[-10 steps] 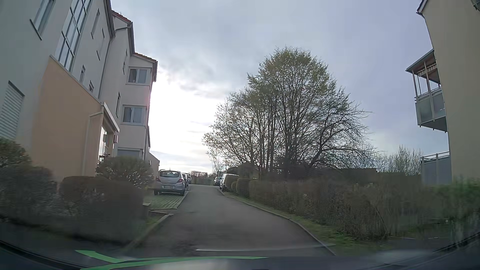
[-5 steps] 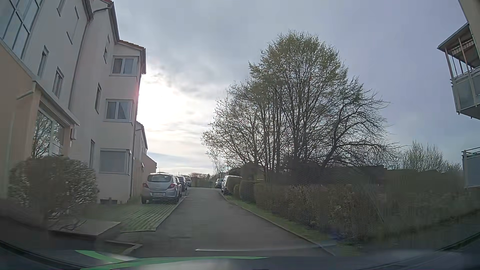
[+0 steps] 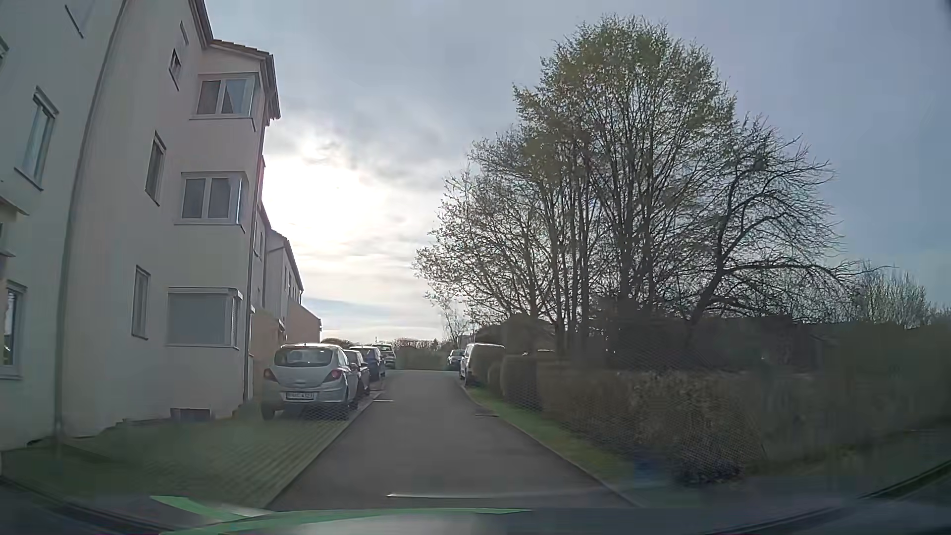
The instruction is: Follow the waypoints while adhering to traffic rules and regulations
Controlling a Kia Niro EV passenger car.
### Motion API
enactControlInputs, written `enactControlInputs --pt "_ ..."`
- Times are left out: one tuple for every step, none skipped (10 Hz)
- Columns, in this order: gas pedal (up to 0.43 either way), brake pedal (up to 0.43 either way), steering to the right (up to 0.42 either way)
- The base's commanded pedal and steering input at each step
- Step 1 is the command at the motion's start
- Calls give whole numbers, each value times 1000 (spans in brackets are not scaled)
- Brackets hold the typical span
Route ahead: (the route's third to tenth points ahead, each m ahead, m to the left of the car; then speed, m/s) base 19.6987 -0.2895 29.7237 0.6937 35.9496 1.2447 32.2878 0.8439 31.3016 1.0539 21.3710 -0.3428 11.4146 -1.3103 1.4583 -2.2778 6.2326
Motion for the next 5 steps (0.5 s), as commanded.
enactControlInputs --pt "280 0 -65" --pt "228 0 -63" --pt "228 0 -61" --pt "228 0 -54" --pt "228 0 -43"
